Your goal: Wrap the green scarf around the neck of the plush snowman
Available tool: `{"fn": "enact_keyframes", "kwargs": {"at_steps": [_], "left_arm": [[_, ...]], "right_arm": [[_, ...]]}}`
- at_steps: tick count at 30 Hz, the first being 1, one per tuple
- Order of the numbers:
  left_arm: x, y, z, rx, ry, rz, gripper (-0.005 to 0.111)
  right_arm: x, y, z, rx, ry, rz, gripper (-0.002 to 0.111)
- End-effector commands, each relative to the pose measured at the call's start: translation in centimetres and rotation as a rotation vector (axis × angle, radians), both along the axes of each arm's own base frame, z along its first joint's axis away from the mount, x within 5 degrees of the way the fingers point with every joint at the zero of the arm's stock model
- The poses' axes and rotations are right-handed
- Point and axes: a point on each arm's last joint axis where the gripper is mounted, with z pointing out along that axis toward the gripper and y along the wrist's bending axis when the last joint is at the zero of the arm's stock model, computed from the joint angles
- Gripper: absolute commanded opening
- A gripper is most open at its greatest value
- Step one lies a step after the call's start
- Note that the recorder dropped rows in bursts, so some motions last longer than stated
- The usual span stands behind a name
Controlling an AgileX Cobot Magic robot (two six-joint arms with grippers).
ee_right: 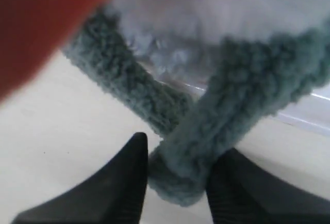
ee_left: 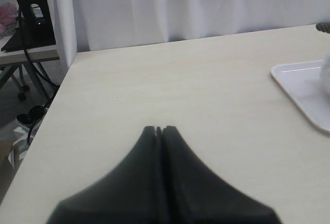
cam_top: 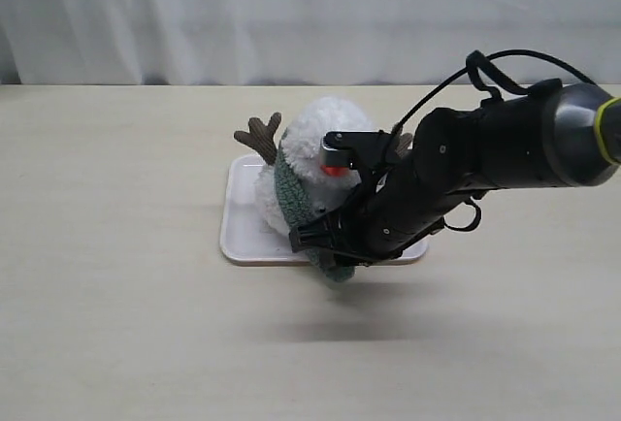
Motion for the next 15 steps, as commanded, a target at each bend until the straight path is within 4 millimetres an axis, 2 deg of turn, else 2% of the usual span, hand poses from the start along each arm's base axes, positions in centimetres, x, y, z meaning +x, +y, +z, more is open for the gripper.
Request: {"fn": "enact_keyframes", "kwargs": {"at_steps": [1,6,15], "left_arm": [[0.0,0.0,0.0,-0.004,-0.009,0.0,0.0],[0.0,0.0,0.0,-0.004,-0.011,0.0,0.0],[0.0,0.0,0.0,-0.004,-0.011,0.0,0.0]], "right_arm": [[0.2,0.0,-0.1,0.013,-0.015,-0.012,0.05],[0.2,0.0,-0.1,0.008,-0.013,-0.002,0.059],[0.7,0.4,-1.3,0.027,-0.029,-0.012,0.058]]}}
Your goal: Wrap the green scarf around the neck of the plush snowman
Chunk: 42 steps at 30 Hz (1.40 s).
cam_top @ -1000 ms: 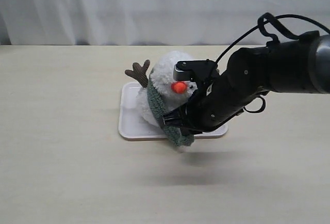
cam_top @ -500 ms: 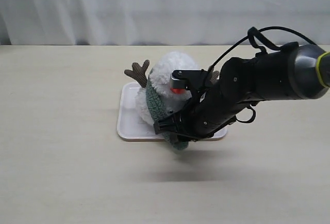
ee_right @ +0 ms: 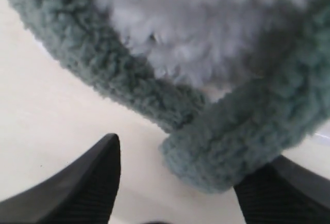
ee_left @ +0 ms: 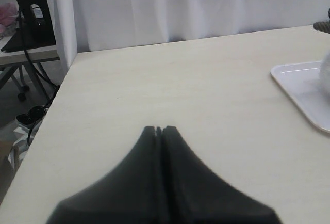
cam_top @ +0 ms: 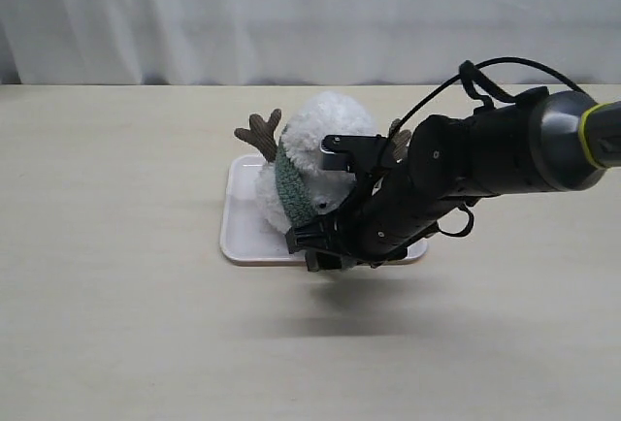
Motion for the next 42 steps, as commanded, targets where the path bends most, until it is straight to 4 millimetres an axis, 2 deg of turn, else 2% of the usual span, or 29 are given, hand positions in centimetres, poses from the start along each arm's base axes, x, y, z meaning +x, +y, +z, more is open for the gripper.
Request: {"fn": "enact_keyframes", "kwargs": {"at_steps": [1,8,11,20,31,42], "left_arm": [[0.0,0.0,0.0,-0.004,-0.011,0.0,0.0],[0.0,0.0,0.0,-0.004,-0.011,0.0,0.0],[0.0,0.0,0.0,-0.004,-0.011,0.0,0.0],[0.0,0.0,0.0,-0.004,-0.011,0.0,0.0],[0.0,0.0,0.0,-0.004,-0.009,0.0,0.0],[0.0,0.0,0.0,-0.004,-0.009,0.0,0.0]], "right_arm": [[0.4,0.2,-0.7,0.012,-0.023,0.008,0.058],[0.9,0.3,-1.9,-0.008,-0.065,0.052,0.058],[1.2,0.3,-1.8,-0.004,-0.104,0.042,0.054],[1.2,0.3,-2.0,-0.012,-0.106,0.057,0.005],[0.4,0.2,-2.4,-0.05,-0.035,0.156,0.004],[0.6,0.2,-2.3,-0.046,-0.06,0.147,0.004]]}}
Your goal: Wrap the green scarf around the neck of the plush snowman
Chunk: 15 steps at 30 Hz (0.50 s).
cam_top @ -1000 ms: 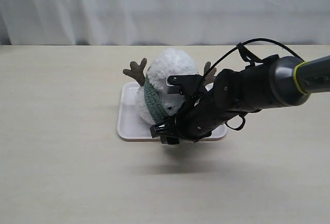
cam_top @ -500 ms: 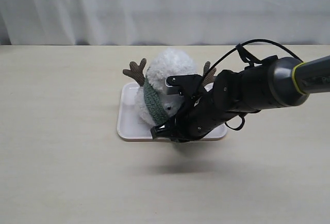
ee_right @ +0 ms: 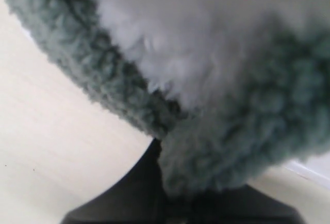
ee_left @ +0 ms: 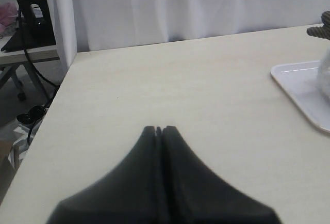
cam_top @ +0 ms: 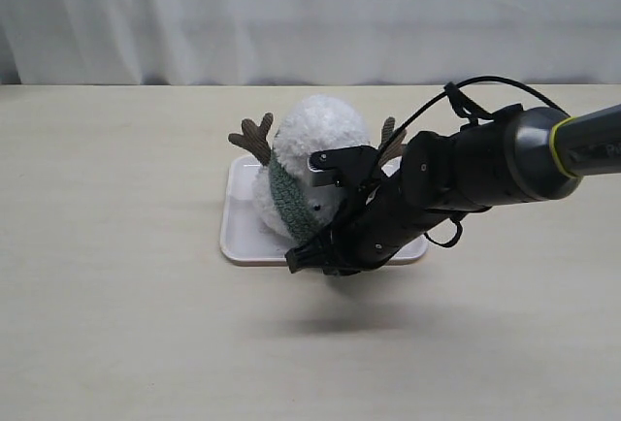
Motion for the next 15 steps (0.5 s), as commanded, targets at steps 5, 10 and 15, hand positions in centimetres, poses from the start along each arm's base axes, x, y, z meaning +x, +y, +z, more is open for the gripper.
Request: {"fn": "enact_keyframes", "kwargs": {"at_steps": [5,10,15], "left_arm": [[0.01,-0.01,-0.02,-0.004,-0.009,0.0,0.0],[0.01,-0.01,-0.02,-0.004,-0.009,0.0,0.0],[0.02,-0.01,0.0,-0.004,-0.012,0.0,0.0]], "right_arm": [[0.1,-0.1,-0.12,-0.007,-0.009,0.007,0.004],[0.15,-0.07,-0.1,-0.002,-0.013,0.0,0.004],[0.08,-0.08,-0.12,-0.004,-0.005,0.003,0.007]]}}
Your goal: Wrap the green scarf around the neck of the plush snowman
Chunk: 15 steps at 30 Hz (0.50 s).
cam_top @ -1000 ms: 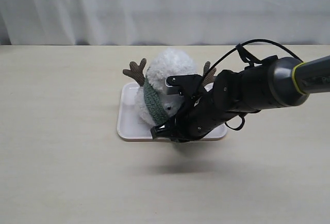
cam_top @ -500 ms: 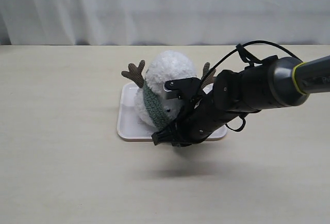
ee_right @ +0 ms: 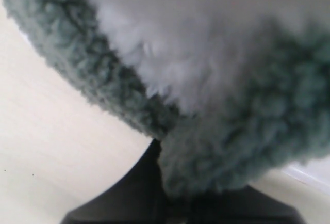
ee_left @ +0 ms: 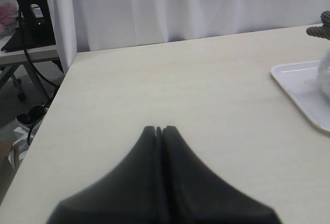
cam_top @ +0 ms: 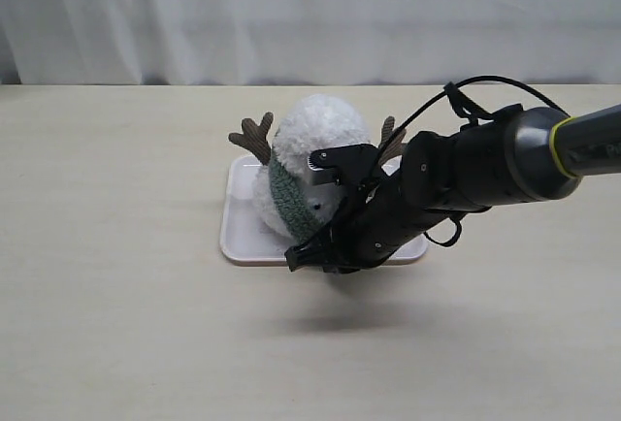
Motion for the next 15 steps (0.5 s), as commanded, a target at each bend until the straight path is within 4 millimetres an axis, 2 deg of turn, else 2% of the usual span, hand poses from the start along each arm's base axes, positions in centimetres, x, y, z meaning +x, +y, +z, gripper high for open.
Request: {"fn": "enact_keyframes", "kwargs": {"at_steps": [1,8,11,15], "left_arm": [[0.0,0.0,0.0,-0.004,-0.012,0.0,0.0],[0.0,0.0,0.0,-0.004,-0.012,0.0,0.0],[0.0,0.0,0.0,-0.004,-0.012,0.0,0.0],[0.0,0.0,0.0,-0.004,-0.012,0.0,0.0]], "right_arm": [[-0.1,-0.1,-0.2,-0.007,0.012,0.008,0.011],[-0.7,-0.1,0.2,-0.01,0.061,0.027,0.051],[-0.9,-0.2,1.7,0.008,0.049,0.031,0.06],[-1.3,-0.3,4.2,0.044,0.012,0.027,0.064]]}}
